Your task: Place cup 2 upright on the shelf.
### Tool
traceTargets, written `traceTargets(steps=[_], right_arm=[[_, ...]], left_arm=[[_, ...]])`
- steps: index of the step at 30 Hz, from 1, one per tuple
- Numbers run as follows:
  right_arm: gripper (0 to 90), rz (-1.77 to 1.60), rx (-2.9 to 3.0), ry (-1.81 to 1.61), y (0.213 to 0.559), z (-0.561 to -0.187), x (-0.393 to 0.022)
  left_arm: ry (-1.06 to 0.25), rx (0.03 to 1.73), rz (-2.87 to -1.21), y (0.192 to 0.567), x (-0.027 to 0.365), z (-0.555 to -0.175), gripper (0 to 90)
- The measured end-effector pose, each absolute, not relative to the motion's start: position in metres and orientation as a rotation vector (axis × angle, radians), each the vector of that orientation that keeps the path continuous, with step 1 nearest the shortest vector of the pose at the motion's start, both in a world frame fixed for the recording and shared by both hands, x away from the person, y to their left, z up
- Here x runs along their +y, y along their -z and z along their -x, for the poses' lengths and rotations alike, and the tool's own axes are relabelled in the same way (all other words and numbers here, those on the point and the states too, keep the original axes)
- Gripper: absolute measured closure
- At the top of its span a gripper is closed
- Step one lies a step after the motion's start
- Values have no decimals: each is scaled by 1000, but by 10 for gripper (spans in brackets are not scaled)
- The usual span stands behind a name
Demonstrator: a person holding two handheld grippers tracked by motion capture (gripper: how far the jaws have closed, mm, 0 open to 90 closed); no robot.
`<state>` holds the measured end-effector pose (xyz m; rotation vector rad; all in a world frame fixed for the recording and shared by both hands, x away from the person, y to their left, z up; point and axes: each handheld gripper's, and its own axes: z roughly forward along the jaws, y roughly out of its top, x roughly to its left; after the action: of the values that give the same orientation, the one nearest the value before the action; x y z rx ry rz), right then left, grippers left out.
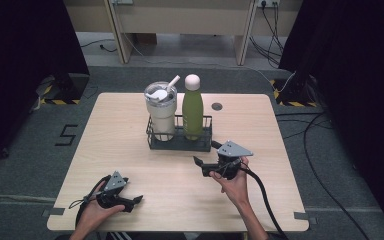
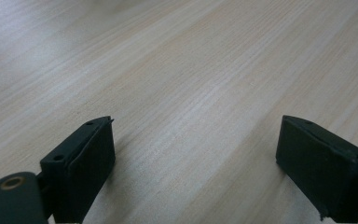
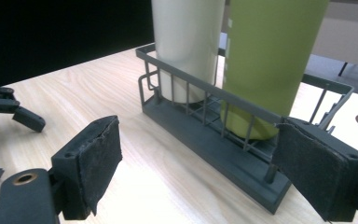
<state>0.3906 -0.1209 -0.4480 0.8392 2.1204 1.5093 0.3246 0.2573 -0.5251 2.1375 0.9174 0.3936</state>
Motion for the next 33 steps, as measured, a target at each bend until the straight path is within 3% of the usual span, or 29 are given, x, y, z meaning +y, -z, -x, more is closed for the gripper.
traceTargets(steps=[33], right_arm=[[152, -859, 2189, -1501, 466, -377, -118]], left_arm=[[-392, 922, -2139, 525, 257, -325, 97]])
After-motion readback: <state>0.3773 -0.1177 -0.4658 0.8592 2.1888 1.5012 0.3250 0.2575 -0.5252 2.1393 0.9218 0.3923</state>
